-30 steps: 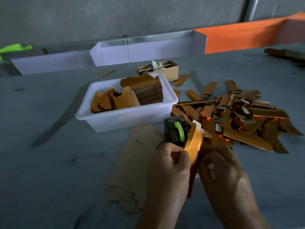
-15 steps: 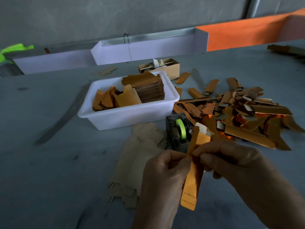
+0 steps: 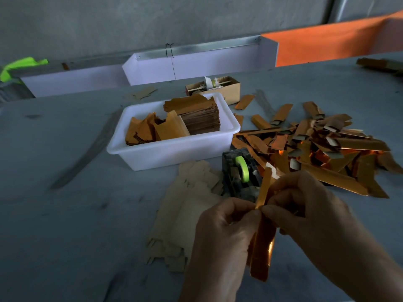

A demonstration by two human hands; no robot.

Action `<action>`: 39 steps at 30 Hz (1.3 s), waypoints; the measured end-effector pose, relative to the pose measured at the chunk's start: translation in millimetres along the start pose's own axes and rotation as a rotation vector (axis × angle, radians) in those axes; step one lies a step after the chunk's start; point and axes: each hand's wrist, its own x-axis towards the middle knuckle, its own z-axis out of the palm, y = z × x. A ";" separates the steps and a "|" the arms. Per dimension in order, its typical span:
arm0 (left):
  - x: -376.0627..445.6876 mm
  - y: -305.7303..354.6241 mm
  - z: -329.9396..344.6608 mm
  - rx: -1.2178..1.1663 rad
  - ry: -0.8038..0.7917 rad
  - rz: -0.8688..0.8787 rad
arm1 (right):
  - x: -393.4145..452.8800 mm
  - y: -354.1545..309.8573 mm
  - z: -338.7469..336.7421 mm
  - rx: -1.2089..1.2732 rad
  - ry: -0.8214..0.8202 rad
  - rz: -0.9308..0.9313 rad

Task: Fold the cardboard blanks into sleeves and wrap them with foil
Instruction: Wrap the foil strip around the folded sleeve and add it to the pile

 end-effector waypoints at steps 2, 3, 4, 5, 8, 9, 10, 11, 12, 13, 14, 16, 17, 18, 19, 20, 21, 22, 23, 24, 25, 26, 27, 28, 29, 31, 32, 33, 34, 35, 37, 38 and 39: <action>0.7 -0.2 -0.2 -0.010 -0.014 -0.021 | 0.6 -0.6 0.4 -0.044 0.015 0.007; 1.9 -0.8 -0.4 -0.013 -0.020 -0.031 | 0.9 -1.3 0.3 -0.068 0.023 0.012; 2.6 -1.4 -0.5 -0.022 -0.025 -0.045 | 1.0 -2.6 0.3 -0.091 0.025 0.017; 3.2 -0.7 -0.9 -0.041 -0.032 -0.065 | 0.9 -4.1 0.5 -0.114 0.022 0.018; 3.1 2.0 -0.8 -0.117 -0.061 -0.122 | 0.1 -8.2 0.6 -0.191 0.025 -0.001; 3.0 1.9 -0.4 -0.135 -0.061 -0.123 | -0.4 -9.5 0.5 -0.208 0.020 -0.001; 3.1 0.6 -0.5 -0.141 -0.053 -0.117 | -0.6 -11.4 0.5 -0.221 0.012 -0.001; 3.7 -1.5 -0.8 -0.129 -0.035 -0.107 | -0.9 -13.0 1.2 -0.236 0.004 0.000; 4.7 -4.5 -0.6 -0.101 -0.012 -0.091 | -1.3 -14.1 1.9 -0.251 -0.001 0.003; 5.1 -6.6 0.3 -0.063 0.018 -0.071 | -2.1 -15.1 2.7 -0.265 -0.005 0.009; 4.6 -8.6 2.0 -0.020 0.055 -0.044 | -2.7 -16.1 3.5 -0.283 -0.007 0.019; 2.2 -15.5 8.7 0.100 0.137 0.049 | -3.2 -18.5 4.2 -0.331 -0.011 0.042; -0.8 -18.0 12.6 0.169 0.181 0.124 | -3.1 -19.9 3.5 -0.351 -0.022 0.060; -3.4 -20.8 16.3 0.235 0.234 0.232 | -2.8 -21.6 2.3 -0.363 -0.027 0.078; -4.0 -24.2 19.0 0.306 0.290 0.360 | -1.9 -22.6 1.3 -0.375 -0.022 0.090; -4.0 -26.4 20.8 0.384 0.326 0.472 | -1.0 -23.7 0.3 -0.383 0.000 0.094; -3.3 -26.4 22.3 0.438 0.355 0.541 | -0.4 -25.1 -0.2 -0.385 0.023 0.095; -3.3 -27.0 22.6 0.457 0.391 0.587 | -0.5 -27.0 -0.6 -0.385 0.047 0.087; -3.7 -25.5 21.8 0.412 0.420 0.584 | -1.0 -28.9 0.0 -0.393 0.068 0.070; -3.5 -23.6 20.1 0.323 0.430 0.553 | -1.3 -29.3 0.4 -0.404 0.093 0.044; -2.3 -22.5 17.7 0.237 0.433 0.493 | -2.7 -27.8 0.5 -0.407 0.127 0.018; -1.2 -20.8 15.5 0.162 0.414 0.431 | -4.1 -25.4 -1.0 -0.390 0.160 0.003; -0.4 -18.6 12.8 0.116 0.386 0.384 | -4.7 -21.8 -3.4 -0.356 0.183 -0.004; 0.1 -17.5 10.0 0.085 0.363 0.351 | -3.7 -18.9 -5.5 -0.304 0.200 -0.010; 0.4 -16.9 7.8 0.062 0.346 0.323 | -2.3 -16.4 -6.5 -0.238 0.208 -0.013; -0.7 -17.5 6.8 0.048 0.332 0.291 | -0.5 -14.2 -5.6 -0.112 0.162 -0.005; -1.6 -17.8 7.5 0.050 0.327 0.280 | 0.1 -13.1 -2.9 -0.058 0.123 0.005; -2.6 -17.8 9.0 0.064 0.316 0.273 | 0.7 -11.5 0.9 0.001 0.085 0.023; -3.8 -18.0 10.6 0.083 0.305 0.275 | 0.7 -9.9 5.1 0.060 0.051 0.045; -4.7 -18.3 11.3 0.103 0.298 0.281 | 0.3 -8.1 9.5 0.112 0.023 0.062; -5.1 -18.0 10.5 0.124 0.293 0.279 | 0.9 -2.9 14.8 0.179 -0.004 0.083; -5.2 -17.9 8.9 0.135 0.292 0.266 | 1.5 -0.2 15.8 0.193 -0.012 0.092; -4.7 -18.2 6.9 0.157 0.289 0.246 | 1.7 1.4 16.0 0.201 -0.019 0.091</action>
